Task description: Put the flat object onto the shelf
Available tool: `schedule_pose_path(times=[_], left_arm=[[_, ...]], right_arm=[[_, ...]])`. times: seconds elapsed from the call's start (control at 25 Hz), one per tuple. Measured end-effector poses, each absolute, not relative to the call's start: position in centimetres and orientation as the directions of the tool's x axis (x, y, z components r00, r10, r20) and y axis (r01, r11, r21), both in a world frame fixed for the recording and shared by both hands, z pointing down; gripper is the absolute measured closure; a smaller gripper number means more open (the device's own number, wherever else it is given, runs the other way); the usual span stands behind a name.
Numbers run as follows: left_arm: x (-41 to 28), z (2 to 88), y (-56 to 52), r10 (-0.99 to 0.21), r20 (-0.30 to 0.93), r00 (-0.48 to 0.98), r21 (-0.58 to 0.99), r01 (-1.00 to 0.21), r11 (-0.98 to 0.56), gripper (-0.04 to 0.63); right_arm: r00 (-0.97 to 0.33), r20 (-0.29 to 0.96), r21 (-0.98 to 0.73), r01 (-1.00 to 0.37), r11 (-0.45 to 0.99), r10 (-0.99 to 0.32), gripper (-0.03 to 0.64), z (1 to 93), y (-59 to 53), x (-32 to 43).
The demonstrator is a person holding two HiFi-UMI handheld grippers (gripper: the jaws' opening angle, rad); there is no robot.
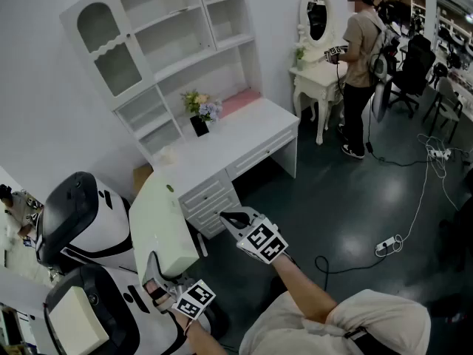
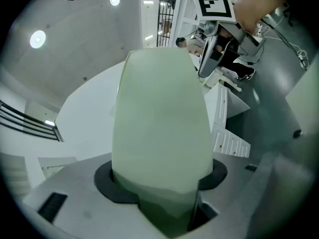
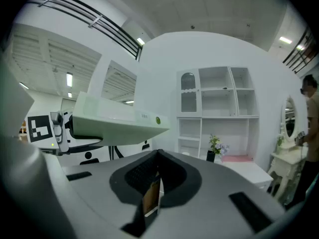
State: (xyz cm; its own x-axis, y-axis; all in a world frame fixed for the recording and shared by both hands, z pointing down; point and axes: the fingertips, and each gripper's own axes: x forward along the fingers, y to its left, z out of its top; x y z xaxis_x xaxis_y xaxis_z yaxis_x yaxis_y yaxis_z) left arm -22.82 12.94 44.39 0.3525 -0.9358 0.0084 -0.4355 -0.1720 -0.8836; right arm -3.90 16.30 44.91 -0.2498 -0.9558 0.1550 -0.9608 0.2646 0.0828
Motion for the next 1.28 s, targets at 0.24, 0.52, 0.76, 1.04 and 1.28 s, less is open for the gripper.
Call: schedule_pose_path(times=[0.24, 0.52, 0.76, 1.04, 1.28], left_arm=[[-23.0, 44.5, 13.7, -0.933, 0.002, 0.360, -0.883, -0.438, -0.171, 0.316], [-24.3, 45.1, 14.5, -0.881, 0.007, 0.472, -0.485, -0.769, -0.416, 0.316], [-23.0, 45.4, 12.4, -0.815, -0.073, 0.575, 0.279, -0.772, -0.570, 0.316], [-21.6, 43.7, 5.9, -0.843, -0.168, 0.511, 0.705, -0.535, -0.466, 0.316], [-22.0, 47.3, 4.9, -0.854, -0.203, 0.479, 0.885, -0.283, -0.369, 0.316]], right_arm=[[-0.245, 0.149, 0.096, -0.961, 0.261, -0.958, 0.549, 45.0, 17.2, -4.3], [-0.229, 0.157, 0.086, -0.966, 0.244, -0.961, 0.549, 45.9, 18.2, -4.5], [-0.231, 0.123, 0.036, -0.971, 0.237, -0.965, 0.549, 44.5, 18.1, -4.6], [-0.188, 0.002, -0.076, -0.979, 0.187, -0.982, 0.549, 41.9, 13.1, -1.5], [-0.221, 0.024, -0.055, -0.974, 0.220, -0.975, 0.549, 43.6, 12.5, -1.9]])
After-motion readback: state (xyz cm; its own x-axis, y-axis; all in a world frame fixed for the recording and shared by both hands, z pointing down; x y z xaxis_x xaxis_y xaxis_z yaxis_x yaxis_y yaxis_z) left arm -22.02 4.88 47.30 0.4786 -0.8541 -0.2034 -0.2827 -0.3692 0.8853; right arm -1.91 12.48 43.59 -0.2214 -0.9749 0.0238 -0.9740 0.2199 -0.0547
